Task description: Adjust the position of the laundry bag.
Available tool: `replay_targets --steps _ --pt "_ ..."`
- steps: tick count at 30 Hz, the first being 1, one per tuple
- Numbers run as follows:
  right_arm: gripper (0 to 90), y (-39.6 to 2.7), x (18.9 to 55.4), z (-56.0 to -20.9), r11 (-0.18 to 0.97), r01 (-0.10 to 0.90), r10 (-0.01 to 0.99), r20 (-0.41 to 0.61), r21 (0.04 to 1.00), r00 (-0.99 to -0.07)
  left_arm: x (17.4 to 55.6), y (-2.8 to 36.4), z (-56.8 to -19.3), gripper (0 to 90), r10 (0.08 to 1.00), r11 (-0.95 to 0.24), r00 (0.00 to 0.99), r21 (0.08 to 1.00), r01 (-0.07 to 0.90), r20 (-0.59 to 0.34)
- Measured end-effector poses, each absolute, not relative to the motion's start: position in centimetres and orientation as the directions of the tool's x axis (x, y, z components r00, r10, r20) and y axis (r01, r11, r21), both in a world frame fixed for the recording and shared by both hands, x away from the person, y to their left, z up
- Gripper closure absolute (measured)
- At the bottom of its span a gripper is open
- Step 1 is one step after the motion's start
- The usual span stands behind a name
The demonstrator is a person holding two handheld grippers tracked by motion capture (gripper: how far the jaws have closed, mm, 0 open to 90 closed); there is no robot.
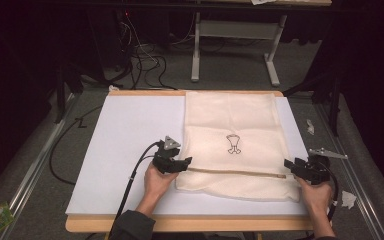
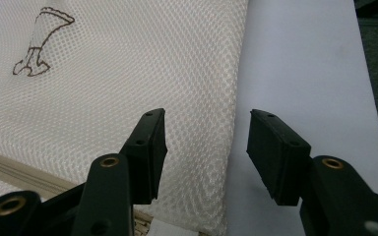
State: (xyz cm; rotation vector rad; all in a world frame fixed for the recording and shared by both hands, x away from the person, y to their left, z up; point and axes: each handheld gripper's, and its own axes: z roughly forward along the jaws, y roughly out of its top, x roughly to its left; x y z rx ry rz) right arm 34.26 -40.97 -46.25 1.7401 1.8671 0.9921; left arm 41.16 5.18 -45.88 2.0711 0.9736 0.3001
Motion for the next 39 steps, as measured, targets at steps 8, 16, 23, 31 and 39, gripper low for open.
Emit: replay_targets --steps 8,16,23,31,39 --pt "50.3 -40.7 35.1 -46.3 -0.005 0.716 0.98 0.147 0.698 -0.136 42.5 4.0 -47.3 43.4 0.777 -0.371 0.619 0.709 0.599 -0.117" --pt "56.8 -40.6 35.6 -46.4 0.007 0.745 0.98 0.142 0.667 -0.137 42.7 3.7 -47.5 51.1 0.781 -0.368 0.613 0.705 0.606 -0.12" --pt "73.6 -40.2 35.9 -46.5 0.039 0.766 0.981 0.121 0.641 -0.151 42.6 3.0 -47.2 66.6 0.771 -0.415 0.632 0.689 0.594 -0.081" --pt "86.9 -39.6 36.0 -46.4 0.121 0.755 0.975 0.067 0.644 -0.213 42.9 3.1 -46.9 85.0 0.765 -0.406 0.636 0.694 0.595 -0.097" --pt "87.4 -39.6 35.5 -46.0 0.114 0.737 0.97 0.085 0.666 -0.227 43.0 4.2 -45.9 85.8 0.767 -0.348 0.626 0.729 0.589 -0.14"
